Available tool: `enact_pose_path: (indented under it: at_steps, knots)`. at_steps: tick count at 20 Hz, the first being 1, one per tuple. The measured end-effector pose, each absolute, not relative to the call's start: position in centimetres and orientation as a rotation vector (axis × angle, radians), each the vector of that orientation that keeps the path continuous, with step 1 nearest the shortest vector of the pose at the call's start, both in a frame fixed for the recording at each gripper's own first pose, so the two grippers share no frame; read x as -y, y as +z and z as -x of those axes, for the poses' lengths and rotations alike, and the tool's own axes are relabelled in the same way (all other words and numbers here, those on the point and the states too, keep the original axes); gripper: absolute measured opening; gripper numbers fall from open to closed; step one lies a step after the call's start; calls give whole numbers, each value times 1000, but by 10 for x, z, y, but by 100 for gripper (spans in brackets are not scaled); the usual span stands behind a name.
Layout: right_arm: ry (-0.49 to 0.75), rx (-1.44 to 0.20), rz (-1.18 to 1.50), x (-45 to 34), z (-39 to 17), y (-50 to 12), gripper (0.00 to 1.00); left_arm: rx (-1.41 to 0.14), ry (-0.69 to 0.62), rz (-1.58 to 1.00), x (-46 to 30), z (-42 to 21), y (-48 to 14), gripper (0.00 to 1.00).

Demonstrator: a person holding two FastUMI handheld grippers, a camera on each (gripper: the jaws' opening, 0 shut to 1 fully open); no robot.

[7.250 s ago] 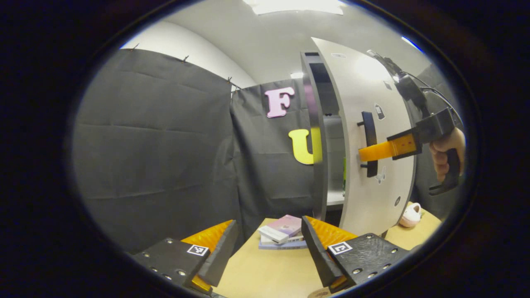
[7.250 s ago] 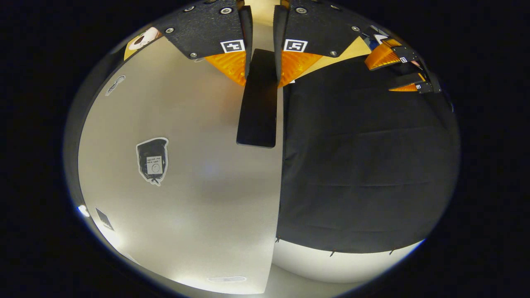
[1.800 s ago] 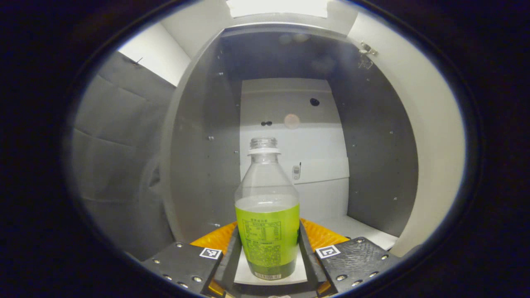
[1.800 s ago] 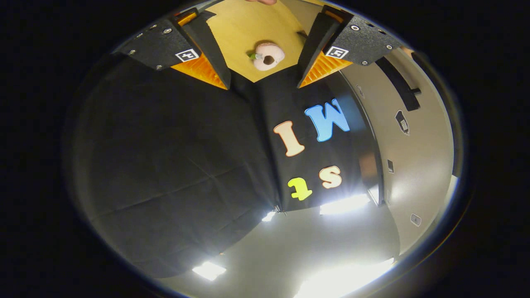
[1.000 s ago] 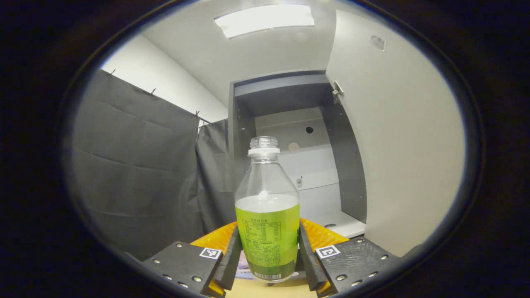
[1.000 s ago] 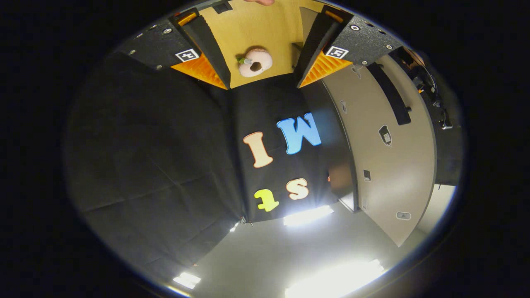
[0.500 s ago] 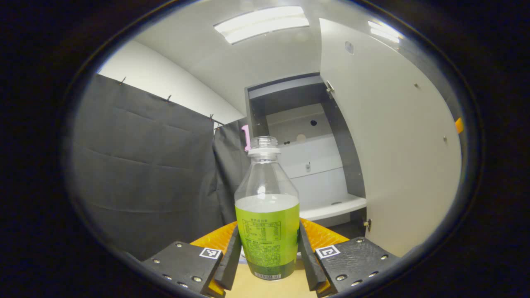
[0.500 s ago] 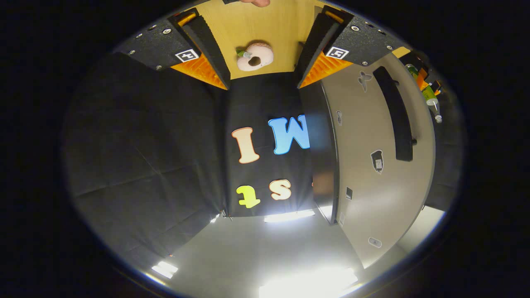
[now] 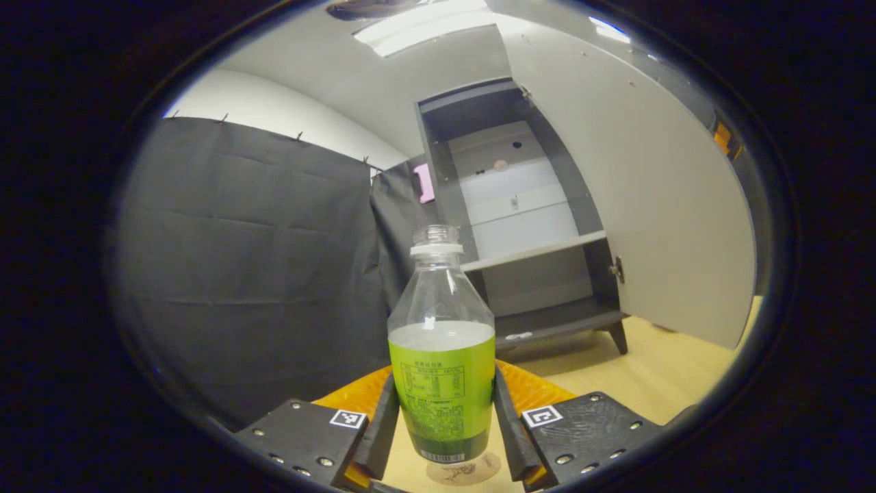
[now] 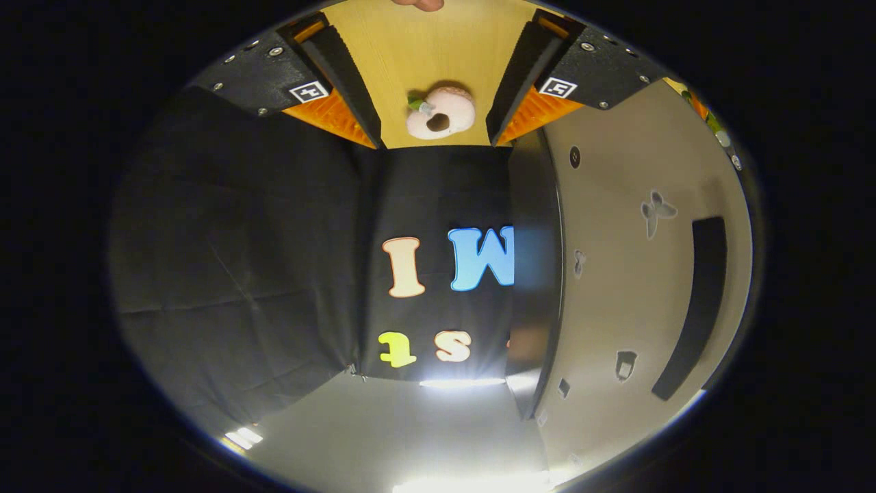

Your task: Open the cabinet door with the right hand, grasp the bottle in the cabinet with the left hand and place it on the coaster, then close the cabinet door with the right hand.

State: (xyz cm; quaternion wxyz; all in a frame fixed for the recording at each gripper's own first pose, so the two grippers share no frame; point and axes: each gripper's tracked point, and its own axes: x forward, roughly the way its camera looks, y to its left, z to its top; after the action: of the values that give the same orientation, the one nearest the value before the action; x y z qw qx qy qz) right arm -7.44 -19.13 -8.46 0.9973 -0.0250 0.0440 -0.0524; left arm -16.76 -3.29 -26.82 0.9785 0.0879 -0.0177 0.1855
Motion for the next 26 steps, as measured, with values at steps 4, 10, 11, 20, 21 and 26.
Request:
enact_pose_path:
  at_steps: [4, 10, 11, 20, 21, 26]
  knots:
    - [-79, -156, 100, 184, 82, -125, 95, 34, 427, -112, 15, 164, -330, 67]
    - [-27, -213, 107, 163, 86, -146, 96, 21, 461, -99, 5, 154, -357, 74]
    - [-19, -214, 114, 161, 85, -145, 96, 8, 460, -88, 5, 152, -361, 68]
    - [5, -231, 127, 150, 82, -154, 95, 33, 466, -75, 3, 146, -358, 82]
    - [6, -236, 125, 149, 83, -156, 95, 44, 455, -74, 5, 150, -353, 82]
    - [19, -244, 114, 142, 85, -157, 96, 77, 452, -80, 3, 152, -331, 82]
